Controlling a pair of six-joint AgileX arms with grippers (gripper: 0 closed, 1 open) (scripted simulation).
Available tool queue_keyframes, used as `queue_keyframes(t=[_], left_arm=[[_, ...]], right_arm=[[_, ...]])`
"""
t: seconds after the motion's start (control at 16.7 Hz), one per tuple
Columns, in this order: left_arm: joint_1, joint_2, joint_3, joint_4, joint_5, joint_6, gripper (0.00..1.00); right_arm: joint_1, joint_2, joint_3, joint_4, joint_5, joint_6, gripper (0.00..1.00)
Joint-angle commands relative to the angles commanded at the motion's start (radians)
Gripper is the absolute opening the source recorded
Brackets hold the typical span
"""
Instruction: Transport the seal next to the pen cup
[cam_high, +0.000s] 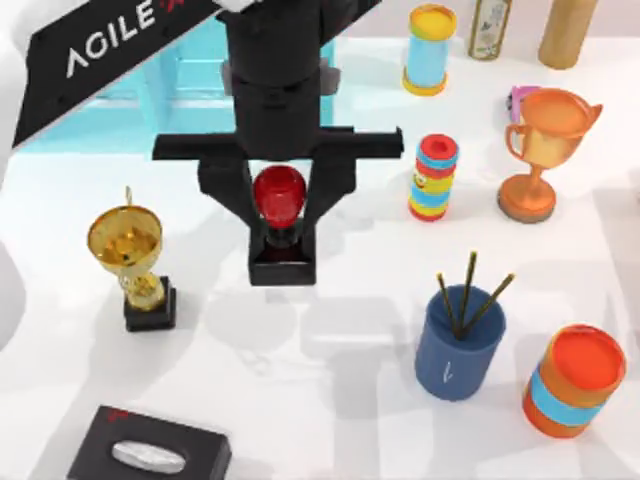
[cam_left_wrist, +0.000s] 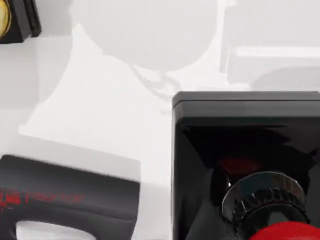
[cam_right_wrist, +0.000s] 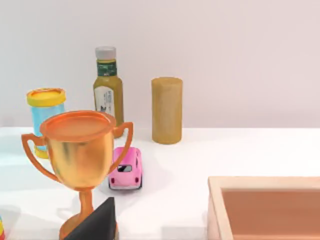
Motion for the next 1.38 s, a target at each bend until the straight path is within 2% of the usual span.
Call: queue_keyframes(t=[0.18,0.36,0.72,1.02,1.26,1.38], left_arm=[[-0.114,0.057,0.1,-0.025,-0.022,-0.108,0.0],[-0.175,0.067,0.175,-0.032,-0.052,-0.166,0.0],[-0.176,0.063,0.175,-0.027,-0.054,-0.169,0.0],[-0.179,0.045,0.087,0.035,-0.055,-0.17,0.0],[-0.18,0.042,0.081,0.044,-0.056,-0.17,0.0],[-0.18,0.042,0.081,0.044,-0.056,-0.17,0.15]], right_arm=[[0.0,0.0,0.0,0.0,0.0,0.0,1.0],[0.0,0.0,0.0,0.0,0.0,0.0,1.0],[0.0,0.0,0.0,0.0,0.0,0.0,1.0],[0.0,0.0,0.0,0.0,0.0,0.0,1.0],[0.0,0.0,0.0,0.0,0.0,0.0,1.0],[0.0,0.0,0.0,0.0,0.0,0.0,1.0]])
